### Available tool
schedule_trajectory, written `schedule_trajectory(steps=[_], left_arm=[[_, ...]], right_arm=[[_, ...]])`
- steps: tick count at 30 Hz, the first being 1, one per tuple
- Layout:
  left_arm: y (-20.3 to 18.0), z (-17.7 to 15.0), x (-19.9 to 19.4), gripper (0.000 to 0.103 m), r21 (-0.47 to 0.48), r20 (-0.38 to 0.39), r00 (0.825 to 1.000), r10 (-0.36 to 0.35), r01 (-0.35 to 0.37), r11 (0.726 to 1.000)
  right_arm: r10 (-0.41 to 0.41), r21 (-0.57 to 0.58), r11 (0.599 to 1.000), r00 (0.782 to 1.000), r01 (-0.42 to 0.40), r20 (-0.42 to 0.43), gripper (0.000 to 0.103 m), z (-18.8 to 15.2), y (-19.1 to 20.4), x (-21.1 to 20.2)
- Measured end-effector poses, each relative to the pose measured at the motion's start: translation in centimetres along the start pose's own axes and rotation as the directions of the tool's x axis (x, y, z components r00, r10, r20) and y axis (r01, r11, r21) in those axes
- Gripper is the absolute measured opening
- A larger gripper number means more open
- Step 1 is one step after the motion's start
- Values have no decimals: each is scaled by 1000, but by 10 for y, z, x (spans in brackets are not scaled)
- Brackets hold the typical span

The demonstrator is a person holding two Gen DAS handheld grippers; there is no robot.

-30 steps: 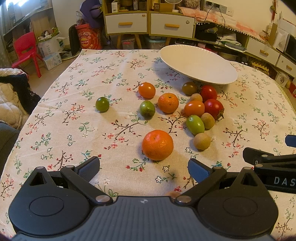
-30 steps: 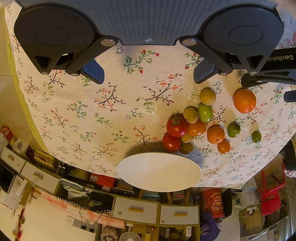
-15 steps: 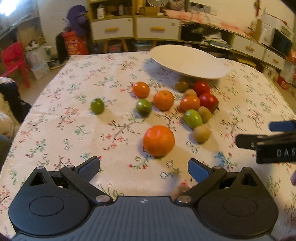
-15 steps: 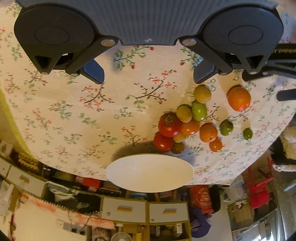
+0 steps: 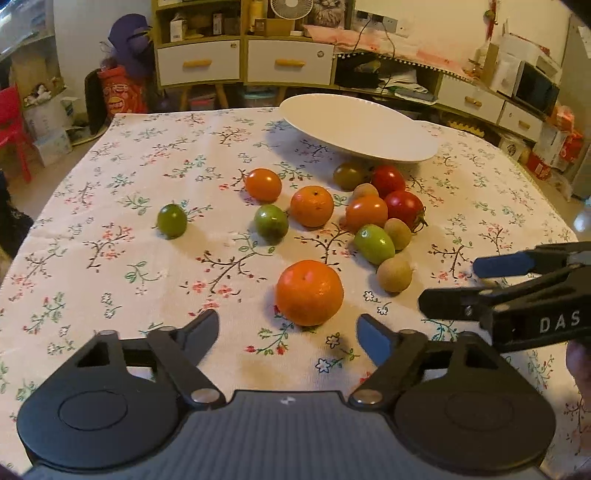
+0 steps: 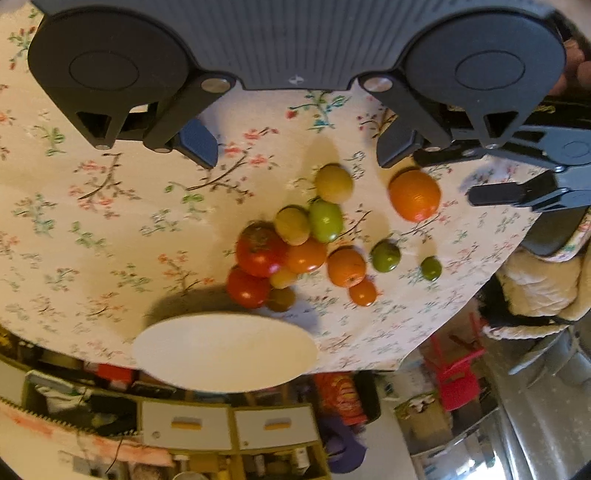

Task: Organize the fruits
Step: 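Grasp the large orange with the left tool while the right tool grasps a tan round fruit, then carry the orange and tan fruit in both tools over the white plate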

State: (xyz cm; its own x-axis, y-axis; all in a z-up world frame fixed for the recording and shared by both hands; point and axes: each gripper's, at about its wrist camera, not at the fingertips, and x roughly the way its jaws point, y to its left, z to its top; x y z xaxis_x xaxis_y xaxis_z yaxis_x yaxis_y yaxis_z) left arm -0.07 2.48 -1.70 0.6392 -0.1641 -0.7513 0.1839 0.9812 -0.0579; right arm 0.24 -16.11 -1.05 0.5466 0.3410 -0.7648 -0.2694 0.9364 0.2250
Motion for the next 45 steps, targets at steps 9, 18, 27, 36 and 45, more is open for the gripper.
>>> schedule_trajectory(steps=[9,18,27,36,45], left_arm=[[4,2,5,52,-26,31,997,-69,70,997],[11,1,13,42,-80,43,994,-104,107,991],[13,4,16,41,-104,65,992,-106,112,988],[9,8,13,36,-90,79,992,-94,101,991],[3,24,5,35,-77,97,992,-82,89,993]], right_arm=[[69,2,998,998,-69,0,58,0,2,8],[70,-41,997,997,-69,29,39,0,7,12],[78,-69,995,996,-75,38,23,1,11,17],[68,-73,995,997,-65,45,23,1,13,16],[57,-61,997,996,-53,66,23,10,13,6]])
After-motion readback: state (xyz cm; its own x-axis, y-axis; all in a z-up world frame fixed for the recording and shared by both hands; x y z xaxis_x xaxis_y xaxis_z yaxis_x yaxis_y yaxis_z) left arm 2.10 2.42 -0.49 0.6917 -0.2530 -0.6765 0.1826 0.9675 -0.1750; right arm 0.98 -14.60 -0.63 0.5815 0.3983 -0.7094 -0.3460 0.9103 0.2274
